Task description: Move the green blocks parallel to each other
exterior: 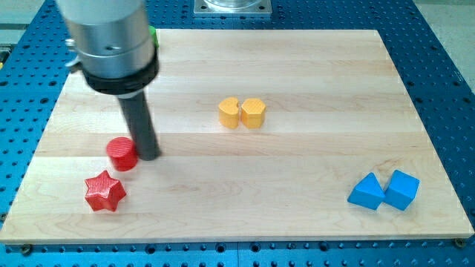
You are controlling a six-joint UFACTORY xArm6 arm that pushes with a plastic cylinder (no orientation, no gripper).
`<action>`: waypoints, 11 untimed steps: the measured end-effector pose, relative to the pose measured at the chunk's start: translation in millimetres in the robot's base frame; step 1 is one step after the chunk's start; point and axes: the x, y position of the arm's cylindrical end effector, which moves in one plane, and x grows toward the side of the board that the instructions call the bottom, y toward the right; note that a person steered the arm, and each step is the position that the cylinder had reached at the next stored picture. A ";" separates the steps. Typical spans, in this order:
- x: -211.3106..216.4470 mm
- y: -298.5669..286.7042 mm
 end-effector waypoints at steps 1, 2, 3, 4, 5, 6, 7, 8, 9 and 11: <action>-21.9 -6.8; -121.6 -22.1; -228.8 -90.6; -261.7 -160.0; -303.4 -111.7; -282.2 -29.8; -246.9 -11.4; -303.2 -6.0; -248.2 36.8; -217.4 34.7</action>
